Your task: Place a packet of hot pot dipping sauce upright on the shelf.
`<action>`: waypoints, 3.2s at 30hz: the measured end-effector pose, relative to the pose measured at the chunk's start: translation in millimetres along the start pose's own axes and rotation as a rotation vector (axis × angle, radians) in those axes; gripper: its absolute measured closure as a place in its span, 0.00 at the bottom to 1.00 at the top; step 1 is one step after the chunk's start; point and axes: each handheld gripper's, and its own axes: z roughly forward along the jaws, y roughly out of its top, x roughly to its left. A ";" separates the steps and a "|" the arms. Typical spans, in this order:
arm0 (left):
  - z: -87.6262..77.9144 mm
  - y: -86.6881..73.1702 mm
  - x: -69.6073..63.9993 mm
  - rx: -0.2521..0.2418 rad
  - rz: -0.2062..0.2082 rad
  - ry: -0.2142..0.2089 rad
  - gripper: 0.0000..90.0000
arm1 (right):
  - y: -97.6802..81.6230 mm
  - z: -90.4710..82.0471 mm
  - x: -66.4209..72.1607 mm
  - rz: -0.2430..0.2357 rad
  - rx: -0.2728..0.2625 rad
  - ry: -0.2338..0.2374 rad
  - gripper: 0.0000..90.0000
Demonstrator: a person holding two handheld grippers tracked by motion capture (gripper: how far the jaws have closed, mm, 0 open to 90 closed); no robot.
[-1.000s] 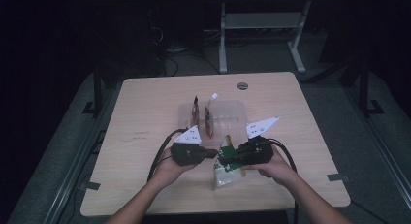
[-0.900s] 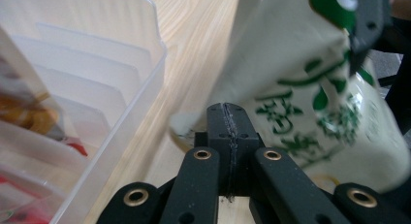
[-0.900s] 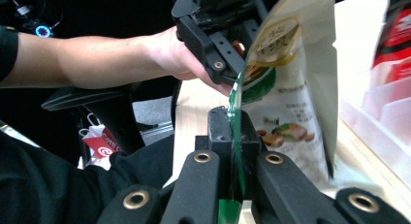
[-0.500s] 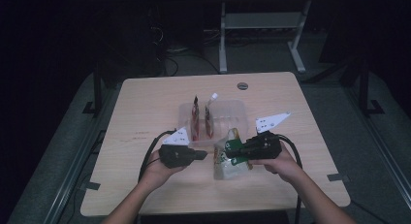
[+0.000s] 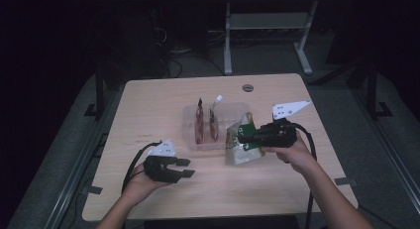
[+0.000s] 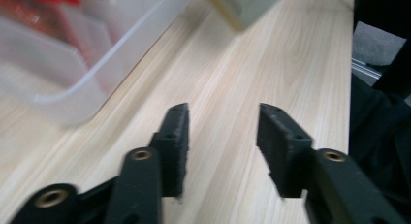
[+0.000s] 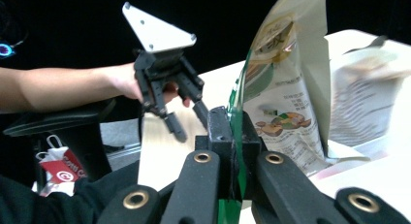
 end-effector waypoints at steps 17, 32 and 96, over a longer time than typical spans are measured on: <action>11.4 -9.5 0.6 0.071 0.006 0.003 0.28 | 31.3 -24.4 -33.7 0.000 -0.043 -0.124 1.00; 10.6 -9.5 1.7 0.053 -0.015 -0.013 0.28 | 27.5 -16.4 -59.0 0.044 -0.039 -0.162 1.00; 14.8 -10.8 6.5 0.073 0.009 -0.009 0.28 | -6.0 -13.4 -49.5 0.090 0.091 -0.392 0.23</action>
